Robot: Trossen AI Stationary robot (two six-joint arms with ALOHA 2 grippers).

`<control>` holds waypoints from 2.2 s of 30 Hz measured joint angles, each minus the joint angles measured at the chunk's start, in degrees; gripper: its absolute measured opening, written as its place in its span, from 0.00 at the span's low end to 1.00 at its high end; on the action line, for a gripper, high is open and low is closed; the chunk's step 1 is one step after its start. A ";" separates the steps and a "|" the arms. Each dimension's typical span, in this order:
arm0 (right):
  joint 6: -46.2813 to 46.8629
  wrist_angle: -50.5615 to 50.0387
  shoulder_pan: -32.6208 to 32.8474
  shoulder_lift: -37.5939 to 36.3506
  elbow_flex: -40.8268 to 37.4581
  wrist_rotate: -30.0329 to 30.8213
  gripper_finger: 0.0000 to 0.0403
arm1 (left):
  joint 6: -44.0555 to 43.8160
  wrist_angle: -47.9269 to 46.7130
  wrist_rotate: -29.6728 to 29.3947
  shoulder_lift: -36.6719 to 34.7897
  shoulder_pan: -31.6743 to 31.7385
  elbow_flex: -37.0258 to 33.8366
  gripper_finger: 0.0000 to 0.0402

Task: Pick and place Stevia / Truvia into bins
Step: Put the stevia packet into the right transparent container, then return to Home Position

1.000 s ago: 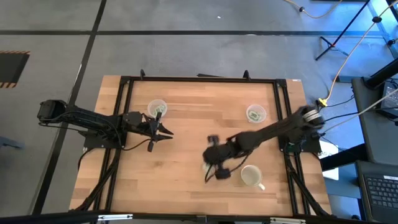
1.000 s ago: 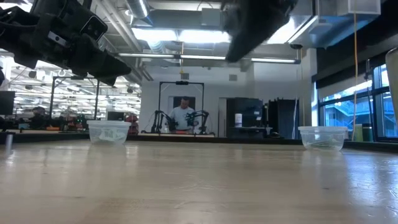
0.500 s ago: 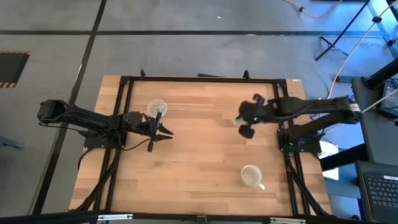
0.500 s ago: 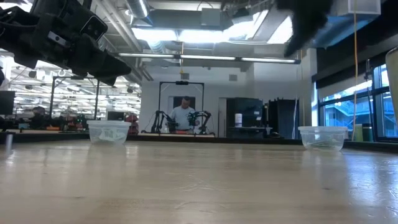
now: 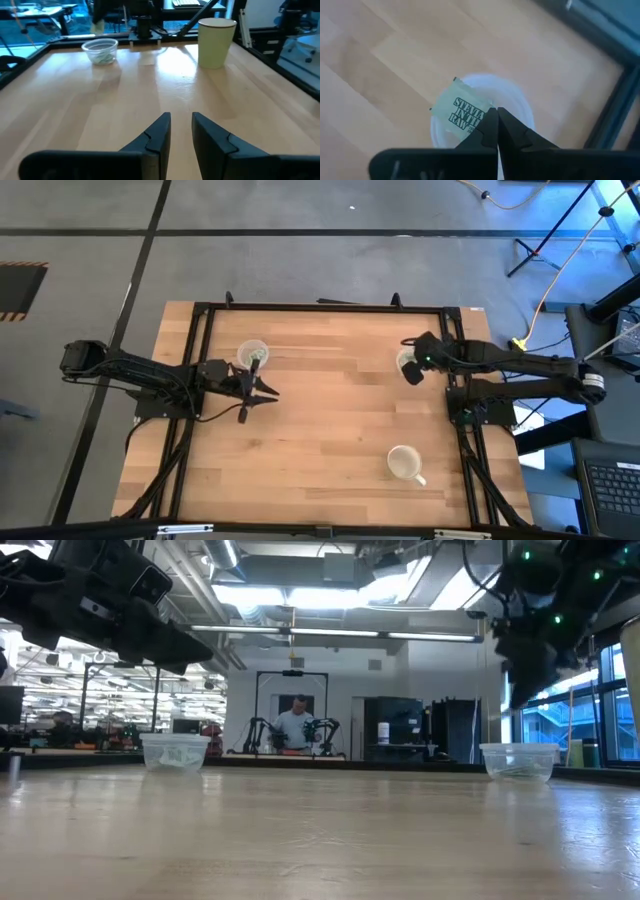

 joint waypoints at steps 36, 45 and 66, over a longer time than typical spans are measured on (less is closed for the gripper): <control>-0.31 14.98 -7.94 -0.31 -14.09 -7.61 0.17 | 0.95 -0.08 -6.31 0.00 0.00 0.00 0.18; -2.06 16.64 -6.98 -4.48 -10.93 -7.59 0.31 | -5.75 2.38 -3.68 -3.24 4.26 0.04 0.18; -10.99 22.90 -3.02 -35.73 -16.85 -10.17 0.32 | -12.14 -9.04 -5.84 -25.40 21.55 0.04 0.18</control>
